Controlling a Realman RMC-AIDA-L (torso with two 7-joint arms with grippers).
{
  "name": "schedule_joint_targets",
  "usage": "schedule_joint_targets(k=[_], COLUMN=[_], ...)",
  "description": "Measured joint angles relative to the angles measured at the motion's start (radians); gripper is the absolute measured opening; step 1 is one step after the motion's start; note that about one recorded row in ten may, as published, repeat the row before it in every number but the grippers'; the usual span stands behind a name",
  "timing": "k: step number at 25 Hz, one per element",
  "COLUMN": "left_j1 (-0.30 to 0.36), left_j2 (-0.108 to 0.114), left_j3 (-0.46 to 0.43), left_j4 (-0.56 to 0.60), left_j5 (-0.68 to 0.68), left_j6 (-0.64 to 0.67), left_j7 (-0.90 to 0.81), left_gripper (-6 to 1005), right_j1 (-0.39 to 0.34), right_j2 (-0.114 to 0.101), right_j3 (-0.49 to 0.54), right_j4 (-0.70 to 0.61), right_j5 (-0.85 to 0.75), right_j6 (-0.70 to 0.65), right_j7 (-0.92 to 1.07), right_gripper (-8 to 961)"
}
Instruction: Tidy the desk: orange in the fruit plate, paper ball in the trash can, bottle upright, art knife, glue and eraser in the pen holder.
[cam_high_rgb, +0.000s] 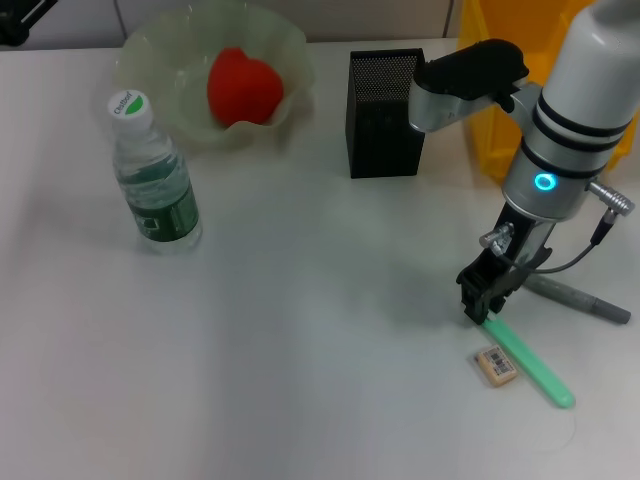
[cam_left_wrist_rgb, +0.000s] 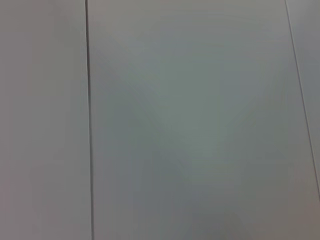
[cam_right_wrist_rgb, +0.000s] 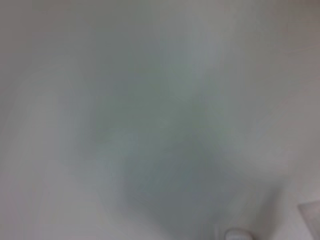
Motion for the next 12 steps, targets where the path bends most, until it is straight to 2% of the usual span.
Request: schedule_joint_targets(k=[1, 7, 10, 11, 12], left_j1=[0.001, 0.002, 0.002, 0.002, 0.002], left_j2=[0.000, 0.000, 0.001, 0.001, 0.001], left_j3=[0.000, 0.000, 0.000, 0.000, 0.000], left_j4=[0.000, 0.000, 0.003, 0.004, 0.006], left_j5=[-0.001, -0.008, -0.009, -0.009, -0.009], left_j6=[0.001, 0.010, 0.016, 0.016, 0.016], left_j7=[0.000, 0.000, 0.000, 0.000, 0.000], left_gripper=[786, 786, 786, 786, 786], right_j1=[0.000, -0.016, -0.050, -0.084, -0.084], right_j2=[0.000, -0.003, -0.007, -0.008, -0.008], right_j3=[0.000, -0.001, 0.004, 0.010, 0.010], right_j4=[0.000, -0.044, -0.132, -0.216, -0.216], right_j5=[0.000, -0.003, -0.035, -0.068, -0.068], right_j6=[-0.001, -0.028, -0.074, -0.108, -0.108], right_j7=[0.000, 0.004, 0.009, 0.018, 0.018], right_gripper=[173, 173, 173, 174, 174])
